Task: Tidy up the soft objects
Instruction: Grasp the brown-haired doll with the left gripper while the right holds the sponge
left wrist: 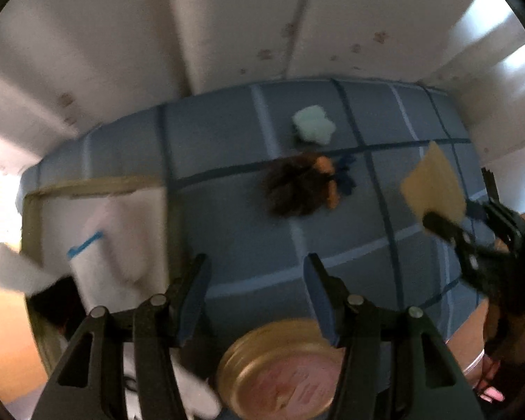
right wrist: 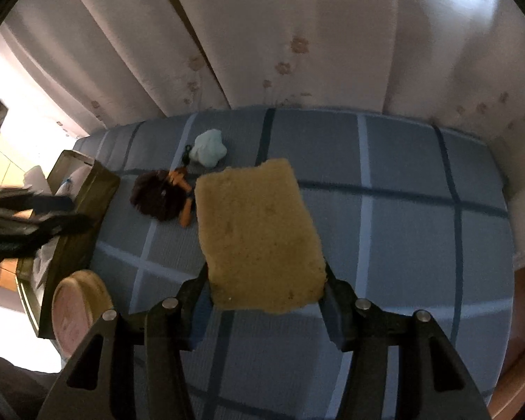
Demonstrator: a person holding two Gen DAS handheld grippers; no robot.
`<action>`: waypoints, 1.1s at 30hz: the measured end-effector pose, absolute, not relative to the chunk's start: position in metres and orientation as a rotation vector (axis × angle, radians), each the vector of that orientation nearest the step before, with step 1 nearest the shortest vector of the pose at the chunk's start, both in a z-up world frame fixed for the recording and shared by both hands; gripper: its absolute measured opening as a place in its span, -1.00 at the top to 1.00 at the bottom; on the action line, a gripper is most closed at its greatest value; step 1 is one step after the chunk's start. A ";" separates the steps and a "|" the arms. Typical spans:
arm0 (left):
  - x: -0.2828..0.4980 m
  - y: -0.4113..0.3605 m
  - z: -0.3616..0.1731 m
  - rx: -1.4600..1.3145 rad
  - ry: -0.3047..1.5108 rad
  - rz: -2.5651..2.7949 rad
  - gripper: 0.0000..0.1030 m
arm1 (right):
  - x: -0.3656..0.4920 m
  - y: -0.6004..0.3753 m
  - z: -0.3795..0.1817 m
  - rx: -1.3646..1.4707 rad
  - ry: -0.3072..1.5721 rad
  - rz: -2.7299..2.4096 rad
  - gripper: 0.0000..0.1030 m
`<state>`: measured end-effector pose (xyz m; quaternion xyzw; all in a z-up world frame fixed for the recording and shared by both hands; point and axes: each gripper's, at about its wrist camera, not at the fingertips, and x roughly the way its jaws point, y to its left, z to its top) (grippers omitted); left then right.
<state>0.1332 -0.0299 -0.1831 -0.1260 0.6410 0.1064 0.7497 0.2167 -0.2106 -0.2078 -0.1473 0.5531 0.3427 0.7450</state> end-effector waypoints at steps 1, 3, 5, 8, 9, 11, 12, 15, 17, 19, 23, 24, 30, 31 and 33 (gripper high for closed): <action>0.138 -0.032 -0.187 -0.270 1.405 0.226 -0.08 | 0.213 -0.213 -0.207 -0.322 1.213 0.744 -0.08; 0.150 -0.035 -0.198 -0.266 1.412 0.213 -0.08 | 0.206 -0.220 -0.205 -0.326 1.213 0.736 -0.08; 0.158 -0.033 -0.206 -0.269 1.415 0.215 -0.08 | 0.200 -0.226 -0.203 -0.331 1.212 0.732 -0.08; 0.167 -0.031 -0.214 -0.281 1.410 0.212 -0.08 | 0.194 -0.235 -0.200 -0.339 1.212 0.726 -0.08; 0.169 -0.031 -0.216 -0.278 1.407 0.213 -0.08 | 0.191 -0.238 -0.199 -0.341 1.213 0.724 -0.08; 0.174 -0.028 -0.218 -0.278 1.396 0.229 -0.08 | 0.189 -0.241 -0.199 -0.343 1.215 0.724 -0.08; 0.177 -0.027 -0.219 -0.293 1.392 0.225 -0.08 | 0.188 -0.243 -0.199 -0.345 1.215 0.722 -0.08; 0.184 -0.029 -0.225 -0.292 1.389 0.213 -0.08 | 0.187 -0.247 -0.199 -0.343 1.217 0.724 -0.08; 0.186 -0.030 -0.229 -0.288 1.387 0.207 -0.09 | 0.187 -0.247 -0.199 -0.347 1.216 0.727 -0.08; 0.188 -0.031 -0.235 -0.302 1.383 0.191 0.02 | 0.187 -0.246 -0.199 -0.348 1.216 0.732 -0.08; 0.193 -0.039 -0.235 -0.293 1.368 0.159 0.39 | 0.187 -0.246 -0.199 -0.348 1.212 0.735 -0.08; 0.193 -0.041 -0.235 -0.289 1.369 0.157 0.44 | 0.187 -0.246 -0.199 -0.346 1.210 0.735 -0.08; 0.176 -0.048 -0.217 -0.321 1.348 0.153 0.51 | 0.188 -0.239 -0.197 -0.336 1.195 0.750 -0.08; 0.172 -0.048 -0.215 -0.323 1.343 0.152 0.51 | 0.188 -0.238 -0.198 -0.335 1.194 0.754 -0.08; 0.166 -0.049 -0.206 -0.339 1.333 0.146 0.51 | 0.187 -0.233 -0.198 -0.333 1.191 0.764 -0.08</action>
